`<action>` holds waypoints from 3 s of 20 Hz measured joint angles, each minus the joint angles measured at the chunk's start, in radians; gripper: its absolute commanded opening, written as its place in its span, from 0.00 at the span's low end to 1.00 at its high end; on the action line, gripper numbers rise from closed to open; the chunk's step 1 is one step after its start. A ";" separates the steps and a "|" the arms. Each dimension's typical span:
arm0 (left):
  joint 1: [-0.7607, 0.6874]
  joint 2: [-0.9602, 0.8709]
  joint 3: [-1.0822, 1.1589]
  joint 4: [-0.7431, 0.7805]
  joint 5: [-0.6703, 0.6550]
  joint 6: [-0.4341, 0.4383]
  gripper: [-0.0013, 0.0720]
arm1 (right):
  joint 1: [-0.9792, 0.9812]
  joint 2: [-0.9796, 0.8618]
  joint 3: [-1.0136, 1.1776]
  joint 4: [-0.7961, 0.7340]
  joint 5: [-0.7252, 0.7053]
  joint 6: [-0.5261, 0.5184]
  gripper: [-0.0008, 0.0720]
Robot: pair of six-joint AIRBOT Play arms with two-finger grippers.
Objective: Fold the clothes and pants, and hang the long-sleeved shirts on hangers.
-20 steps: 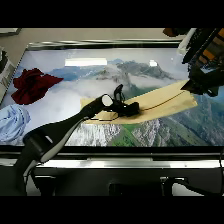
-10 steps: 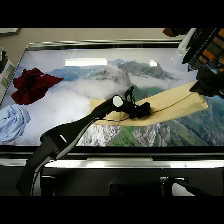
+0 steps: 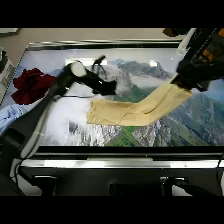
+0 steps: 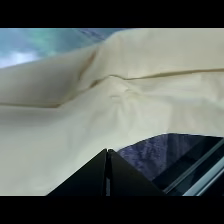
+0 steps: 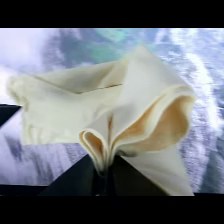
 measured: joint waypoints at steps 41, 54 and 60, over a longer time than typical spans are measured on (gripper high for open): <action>0.402 0.324 -0.002 0.114 -0.267 0.013 0.04 | 0.113 -0.269 -0.030 0.209 -0.191 -0.145 0.73; 0.402 0.323 -0.003 0.114 -0.291 0.014 0.04 | -0.146 -0.370 -0.538 0.483 -0.305 -0.539 0.65; 0.402 0.320 -0.021 0.115 -0.294 0.014 0.04 | -0.051 -0.429 -0.567 0.517 -0.393 -0.561 0.45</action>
